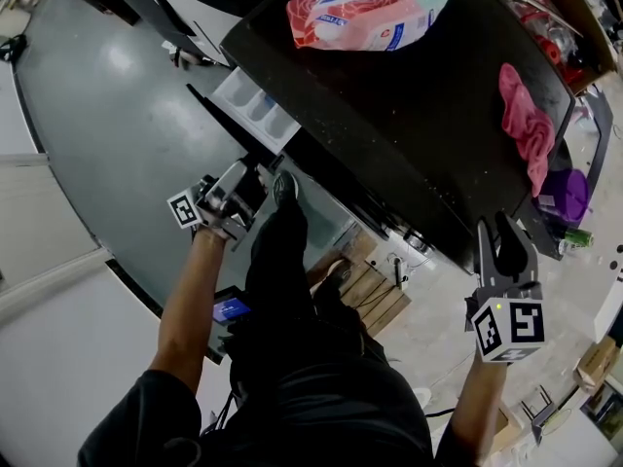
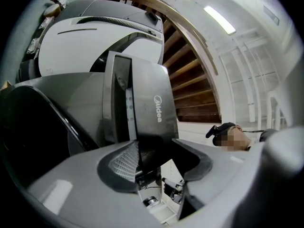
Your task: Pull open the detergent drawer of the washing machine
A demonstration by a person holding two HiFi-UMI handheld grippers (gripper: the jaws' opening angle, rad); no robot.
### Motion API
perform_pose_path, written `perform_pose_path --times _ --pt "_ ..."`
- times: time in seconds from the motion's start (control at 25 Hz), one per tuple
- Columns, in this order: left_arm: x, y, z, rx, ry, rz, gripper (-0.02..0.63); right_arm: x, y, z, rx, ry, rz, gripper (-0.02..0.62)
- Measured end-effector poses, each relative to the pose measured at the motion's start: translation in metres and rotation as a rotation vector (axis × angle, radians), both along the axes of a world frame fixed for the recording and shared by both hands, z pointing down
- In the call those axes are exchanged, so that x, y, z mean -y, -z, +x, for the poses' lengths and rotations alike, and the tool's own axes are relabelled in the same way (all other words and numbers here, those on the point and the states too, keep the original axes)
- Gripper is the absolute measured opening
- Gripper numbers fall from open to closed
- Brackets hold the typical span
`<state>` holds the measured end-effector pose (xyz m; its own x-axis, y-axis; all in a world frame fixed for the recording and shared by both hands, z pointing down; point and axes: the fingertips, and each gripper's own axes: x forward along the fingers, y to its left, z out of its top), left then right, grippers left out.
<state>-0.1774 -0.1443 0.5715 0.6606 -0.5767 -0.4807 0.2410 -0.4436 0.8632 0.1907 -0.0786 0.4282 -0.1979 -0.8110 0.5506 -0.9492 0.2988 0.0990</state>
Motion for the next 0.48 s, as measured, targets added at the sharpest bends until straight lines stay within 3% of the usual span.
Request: perform_pose_path --times 0.28,0.48 --pt "0.002 -0.014 0.001 0.15 0.029 0.02 0.255 -0.01 0.0 0.005 -0.007 -0.01 -0.002 0.12" --pt "0.0 -0.023 -0.012 0.115 0.042 0.003 0.278 -0.01 0.004 -0.001 -0.007 0.005 0.005 0.12"
